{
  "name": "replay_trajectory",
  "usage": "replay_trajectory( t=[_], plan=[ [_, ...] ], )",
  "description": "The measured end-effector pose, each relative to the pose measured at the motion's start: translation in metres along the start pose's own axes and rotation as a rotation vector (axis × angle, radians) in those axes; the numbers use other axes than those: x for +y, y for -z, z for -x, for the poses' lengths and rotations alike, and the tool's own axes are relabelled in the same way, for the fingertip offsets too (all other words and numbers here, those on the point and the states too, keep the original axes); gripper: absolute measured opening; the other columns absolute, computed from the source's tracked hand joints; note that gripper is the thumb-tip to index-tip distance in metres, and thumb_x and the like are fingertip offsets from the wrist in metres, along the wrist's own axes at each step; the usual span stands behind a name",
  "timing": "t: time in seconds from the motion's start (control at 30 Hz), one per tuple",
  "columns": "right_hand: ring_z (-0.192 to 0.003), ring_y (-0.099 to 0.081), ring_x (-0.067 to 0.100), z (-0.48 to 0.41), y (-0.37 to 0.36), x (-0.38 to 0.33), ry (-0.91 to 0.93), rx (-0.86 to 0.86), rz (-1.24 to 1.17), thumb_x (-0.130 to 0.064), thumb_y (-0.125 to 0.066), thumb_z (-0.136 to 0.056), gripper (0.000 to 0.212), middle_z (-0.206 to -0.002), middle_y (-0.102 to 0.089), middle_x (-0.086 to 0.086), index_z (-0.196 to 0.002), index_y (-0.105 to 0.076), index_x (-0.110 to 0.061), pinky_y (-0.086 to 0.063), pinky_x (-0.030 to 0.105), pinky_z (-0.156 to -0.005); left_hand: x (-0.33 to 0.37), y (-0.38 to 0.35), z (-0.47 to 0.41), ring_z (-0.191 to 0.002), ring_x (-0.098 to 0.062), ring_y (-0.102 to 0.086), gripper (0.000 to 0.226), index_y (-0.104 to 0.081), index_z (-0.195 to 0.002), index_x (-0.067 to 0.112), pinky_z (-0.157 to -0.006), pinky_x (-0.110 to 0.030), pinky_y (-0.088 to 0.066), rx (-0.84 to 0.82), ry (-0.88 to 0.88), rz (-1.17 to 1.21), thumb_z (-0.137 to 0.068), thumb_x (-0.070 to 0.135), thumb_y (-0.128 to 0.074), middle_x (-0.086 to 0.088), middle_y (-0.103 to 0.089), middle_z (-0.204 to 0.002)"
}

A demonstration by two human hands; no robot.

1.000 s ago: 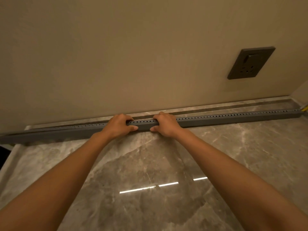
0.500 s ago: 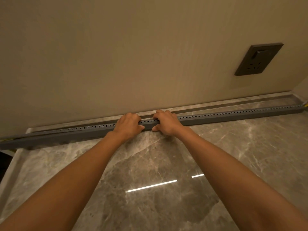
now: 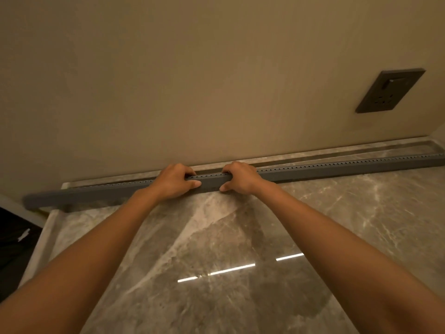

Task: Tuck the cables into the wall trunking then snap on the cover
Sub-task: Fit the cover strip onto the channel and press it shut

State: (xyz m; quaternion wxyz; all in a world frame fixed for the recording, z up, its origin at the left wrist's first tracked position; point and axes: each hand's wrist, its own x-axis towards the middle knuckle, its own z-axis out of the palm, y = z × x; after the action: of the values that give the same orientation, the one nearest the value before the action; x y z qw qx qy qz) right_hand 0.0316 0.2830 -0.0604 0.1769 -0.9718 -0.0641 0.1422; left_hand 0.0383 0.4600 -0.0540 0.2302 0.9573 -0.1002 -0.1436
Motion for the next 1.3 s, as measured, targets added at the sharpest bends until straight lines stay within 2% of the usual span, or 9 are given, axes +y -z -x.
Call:
replay_trajectory(
  t=[0.13,0.2,0.33,0.5,0.73,0.83,0.97,1.1,1.3],
  plan=[
    [-0.110,-0.058,0.029,-0.011,-0.011,-0.032,0.017,-0.046,-0.058,-0.034,-0.067,-0.083,0.035,-0.114,-0.067,0.009,-0.109,-0.064,-0.012,-0.039,0.036,-0.088,-0.019,0.008,0.006,-0.099,-0.029,-0.062,0.028,-0.066,-0.110,0.009,-0.083,-0.037,-0.048,-0.013,0.021,-0.042,-0.087,0.024,-0.063,-0.014,-0.070,-0.109],
    [-0.111,-0.057,0.028,-0.014,-0.016,-0.043,-0.011,-0.050,-0.095,-0.033,-0.069,-0.082,0.036,-0.115,-0.067,0.009,-0.110,-0.063,-0.012,-0.039,0.037,-0.094,-0.020,0.004,0.006,-0.101,-0.031,-0.060,0.026,-0.064,-0.111,0.010,-0.084,-0.038,-0.048,-0.005,0.012,-0.106,-0.088,0.023,-0.061,-0.015,-0.067,-0.112],
    [-0.110,-0.057,0.029,-0.015,-0.022,-0.047,-0.054,0.026,-0.130,-0.031,-0.072,-0.080,0.035,-0.113,-0.068,0.011,-0.107,-0.065,-0.010,-0.035,0.038,-0.100,-0.019,-0.002,0.008,-0.113,-0.032,-0.054,0.031,-0.058,-0.120,0.012,-0.090,-0.039,-0.044,0.059,-0.025,-0.239,-0.091,0.024,-0.056,-0.013,-0.058,-0.123],
    [-0.109,-0.057,0.030,-0.013,-0.026,-0.049,-0.036,0.086,-0.090,-0.029,-0.072,-0.080,0.032,-0.112,-0.067,0.012,-0.104,-0.067,-0.009,-0.038,0.037,-0.096,-0.019,-0.004,0.012,-0.110,-0.033,-0.055,0.031,-0.060,-0.118,0.010,-0.087,-0.038,-0.044,0.123,-0.058,-0.283,-0.090,0.025,-0.056,-0.013,-0.060,-0.119],
    [-0.082,-0.053,0.022,-0.012,-0.018,-0.049,-0.049,0.031,-0.108,-0.026,-0.076,-0.077,0.032,-0.083,-0.060,0.007,-0.101,-0.070,-0.008,-0.034,0.028,-0.071,-0.025,0.004,0.013,-0.102,-0.030,-0.060,0.030,-0.066,-0.112,0.015,-0.084,-0.039,-0.049,0.087,-0.068,-0.077,-0.084,0.025,-0.066,-0.012,-0.069,-0.111],
    [-0.084,-0.052,0.022,-0.014,-0.015,-0.056,-0.041,-0.022,-0.062,-0.026,-0.074,-0.079,0.034,-0.096,-0.066,0.013,-0.106,-0.067,-0.007,-0.038,0.031,-0.072,-0.034,0.011,0.017,-0.100,-0.029,-0.062,0.031,-0.066,-0.111,0.013,-0.085,-0.039,-0.050,0.043,-0.071,-0.026,-0.083,0.025,-0.067,-0.013,-0.070,-0.110],
    [-0.110,-0.058,0.031,-0.014,-0.022,-0.077,0.002,-0.033,-0.068,-0.028,-0.071,-0.082,0.038,-0.116,-0.066,0.013,-0.114,-0.064,-0.007,-0.046,0.038,-0.090,-0.061,0.028,0.026,-0.100,-0.028,-0.062,0.034,-0.067,-0.112,0.009,-0.084,-0.035,-0.049,0.040,0.006,-0.003,-0.082,0.026,-0.069,-0.014,-0.070,-0.111],
    [-0.115,-0.055,0.031,-0.016,-0.031,-0.101,0.054,-0.045,-0.077,-0.030,-0.068,-0.085,0.040,-0.122,-0.064,0.013,-0.117,-0.062,-0.008,-0.043,0.039,-0.095,-0.086,0.041,0.036,-0.108,-0.027,-0.060,0.042,-0.061,-0.120,0.009,-0.090,-0.035,-0.047,0.025,0.074,0.003,-0.081,0.022,-0.071,-0.013,-0.066,-0.120],
    [-0.111,-0.057,0.031,-0.018,-0.043,-0.119,0.119,-0.028,-0.017,-0.030,-0.062,-0.089,0.033,-0.119,-0.065,0.013,-0.113,-0.059,-0.008,-0.041,0.038,-0.092,-0.088,0.038,0.039,-0.098,-0.030,-0.061,0.028,-0.066,-0.107,0.013,-0.073,-0.034,-0.043,0.055,0.024,-0.127,-0.081,0.022,-0.069,-0.013,-0.069,-0.106]
  ],
)
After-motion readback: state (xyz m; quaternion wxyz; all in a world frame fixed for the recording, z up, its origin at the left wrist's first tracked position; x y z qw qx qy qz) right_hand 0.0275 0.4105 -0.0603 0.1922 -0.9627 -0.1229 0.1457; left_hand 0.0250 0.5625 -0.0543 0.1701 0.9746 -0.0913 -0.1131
